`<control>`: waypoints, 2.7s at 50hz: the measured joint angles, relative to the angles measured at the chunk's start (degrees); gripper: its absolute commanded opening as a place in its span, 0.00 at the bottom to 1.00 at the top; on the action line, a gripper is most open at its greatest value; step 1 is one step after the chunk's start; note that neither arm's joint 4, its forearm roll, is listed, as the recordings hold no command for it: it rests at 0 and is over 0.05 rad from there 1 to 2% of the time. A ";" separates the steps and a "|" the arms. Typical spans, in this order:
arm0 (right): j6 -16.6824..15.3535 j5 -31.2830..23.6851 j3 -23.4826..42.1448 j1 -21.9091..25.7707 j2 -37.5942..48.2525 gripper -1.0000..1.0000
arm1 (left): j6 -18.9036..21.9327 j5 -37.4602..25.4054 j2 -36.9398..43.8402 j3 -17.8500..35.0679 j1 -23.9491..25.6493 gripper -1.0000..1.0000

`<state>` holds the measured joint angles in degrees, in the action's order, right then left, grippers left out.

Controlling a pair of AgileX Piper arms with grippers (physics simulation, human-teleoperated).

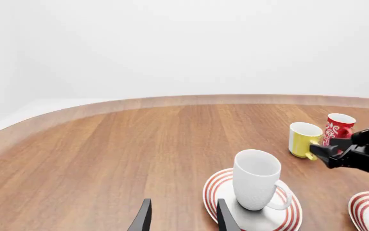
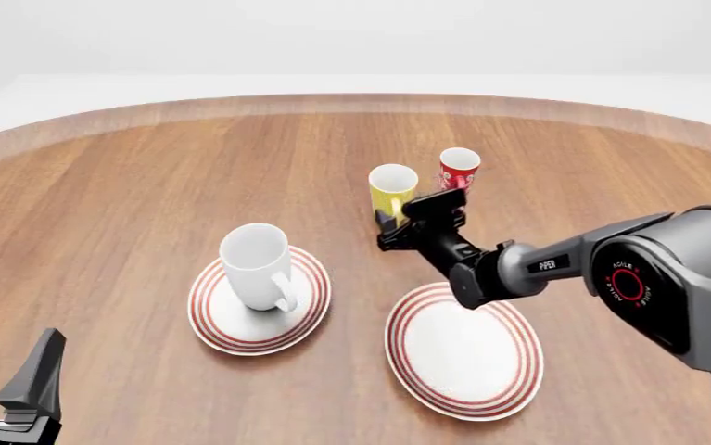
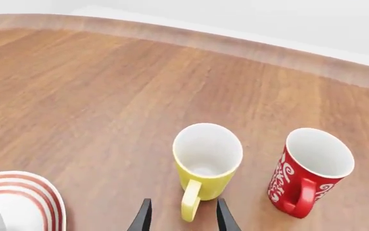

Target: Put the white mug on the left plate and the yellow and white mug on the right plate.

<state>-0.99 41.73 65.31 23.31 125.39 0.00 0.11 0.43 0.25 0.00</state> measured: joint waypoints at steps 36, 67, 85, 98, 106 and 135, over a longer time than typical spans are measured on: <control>0.75 -1.40 3.66 -0.35 4.94 1.00 | 0.00 0.00 0.00 0.00 0.00 1.00; 1.16 -1.84 5.69 -0.49 6.56 0.00 | 0.00 0.00 0.00 0.00 0.00 1.00; 0.53 1.04 0.68 -0.91 2.41 0.00 | 0.00 0.00 0.00 0.00 0.00 1.00; 0.01 3.68 -4.91 -0.75 -2.30 0.00 | 0.00 0.00 0.00 0.00 0.00 1.00; -0.25 5.28 -9.18 -0.54 -5.97 0.00 | 0.00 0.00 0.00 0.00 0.00 1.00; -1.48 9.27 -27.20 -0.75 -23.53 0.00 | 0.00 0.00 0.00 0.00 0.00 1.00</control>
<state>-2.46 51.00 38.11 22.56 101.86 0.00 0.11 0.43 0.25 0.00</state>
